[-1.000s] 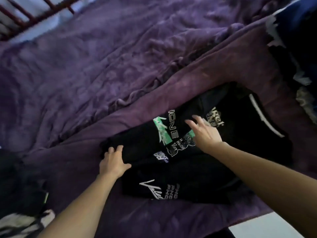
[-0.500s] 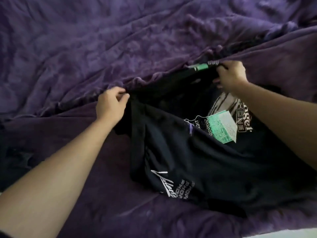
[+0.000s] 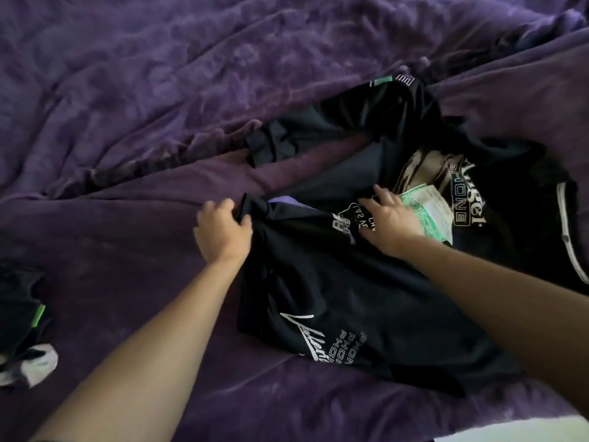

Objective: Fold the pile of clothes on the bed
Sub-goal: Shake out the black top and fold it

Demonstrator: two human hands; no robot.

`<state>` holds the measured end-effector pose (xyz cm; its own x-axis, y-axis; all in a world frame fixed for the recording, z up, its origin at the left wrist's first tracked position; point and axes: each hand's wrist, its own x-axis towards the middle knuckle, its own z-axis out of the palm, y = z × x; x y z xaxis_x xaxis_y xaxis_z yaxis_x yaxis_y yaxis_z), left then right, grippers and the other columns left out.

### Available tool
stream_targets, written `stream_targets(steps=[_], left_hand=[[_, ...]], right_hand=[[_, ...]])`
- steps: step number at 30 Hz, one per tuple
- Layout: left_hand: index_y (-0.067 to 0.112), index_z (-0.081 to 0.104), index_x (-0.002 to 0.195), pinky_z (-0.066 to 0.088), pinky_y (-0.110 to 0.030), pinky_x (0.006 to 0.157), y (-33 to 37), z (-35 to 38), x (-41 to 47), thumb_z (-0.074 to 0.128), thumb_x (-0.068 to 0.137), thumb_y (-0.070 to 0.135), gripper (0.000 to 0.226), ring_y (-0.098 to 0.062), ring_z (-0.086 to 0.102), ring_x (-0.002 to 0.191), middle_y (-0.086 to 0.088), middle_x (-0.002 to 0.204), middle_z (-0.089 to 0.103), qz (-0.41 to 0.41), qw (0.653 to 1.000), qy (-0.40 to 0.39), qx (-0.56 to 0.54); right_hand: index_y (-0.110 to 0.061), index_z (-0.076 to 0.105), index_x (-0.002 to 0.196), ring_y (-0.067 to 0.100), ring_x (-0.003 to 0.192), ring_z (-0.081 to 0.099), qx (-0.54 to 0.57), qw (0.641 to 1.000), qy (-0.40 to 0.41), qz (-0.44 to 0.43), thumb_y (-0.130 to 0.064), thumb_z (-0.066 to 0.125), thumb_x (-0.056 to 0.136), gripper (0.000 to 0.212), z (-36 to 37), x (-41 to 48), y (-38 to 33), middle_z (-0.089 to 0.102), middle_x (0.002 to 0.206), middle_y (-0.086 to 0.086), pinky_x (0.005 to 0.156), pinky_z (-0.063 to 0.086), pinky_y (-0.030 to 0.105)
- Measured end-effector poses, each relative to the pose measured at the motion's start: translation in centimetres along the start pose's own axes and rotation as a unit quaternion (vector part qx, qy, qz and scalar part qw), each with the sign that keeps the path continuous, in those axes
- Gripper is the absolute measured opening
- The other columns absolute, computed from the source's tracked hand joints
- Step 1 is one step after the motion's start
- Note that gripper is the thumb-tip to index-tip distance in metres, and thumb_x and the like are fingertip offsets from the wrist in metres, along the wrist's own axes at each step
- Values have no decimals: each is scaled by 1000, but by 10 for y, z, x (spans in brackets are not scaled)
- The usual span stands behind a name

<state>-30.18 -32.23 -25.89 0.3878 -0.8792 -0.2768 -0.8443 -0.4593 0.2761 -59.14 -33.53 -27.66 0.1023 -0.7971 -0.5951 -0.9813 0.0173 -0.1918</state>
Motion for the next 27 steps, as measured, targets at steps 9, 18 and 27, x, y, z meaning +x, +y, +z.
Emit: stream_targets(steps=[9, 18, 27], left_hand=[[6, 57, 118, 49, -36, 92, -72, 13, -153, 81, 73, 34, 59, -23, 62, 104, -5, 110, 65, -164, 931, -237, -222], [11, 58, 66, 44, -26, 55, -36, -14, -209, 62, 65, 18, 8, -5, 50, 57, 13, 59, 59, -98, 916, -81, -380], [15, 65, 91, 50, -34, 73, -102, -41, -270, 80, 69, 18, 26, -26, 65, 87, -6, 91, 70, -186, 936, -203, -218]], right_hand=[[-21, 67, 91, 26, 82, 63, 112, 962, 136, -210, -29, 71, 74, 20, 72, -168, -11, 63, 88, -1, 67, 53, 36], [-28, 63, 119, 22, 126, 47, -49, 998, 32, -17, -30, 52, 92, 29, 105, -200, 38, 53, 138, -2, 93, 37, 37], [-25, 64, 101, 31, 97, 62, 118, 991, 68, -1, -29, 54, 88, 16, 36, -237, 30, 70, 101, 5, 76, 47, 36]])
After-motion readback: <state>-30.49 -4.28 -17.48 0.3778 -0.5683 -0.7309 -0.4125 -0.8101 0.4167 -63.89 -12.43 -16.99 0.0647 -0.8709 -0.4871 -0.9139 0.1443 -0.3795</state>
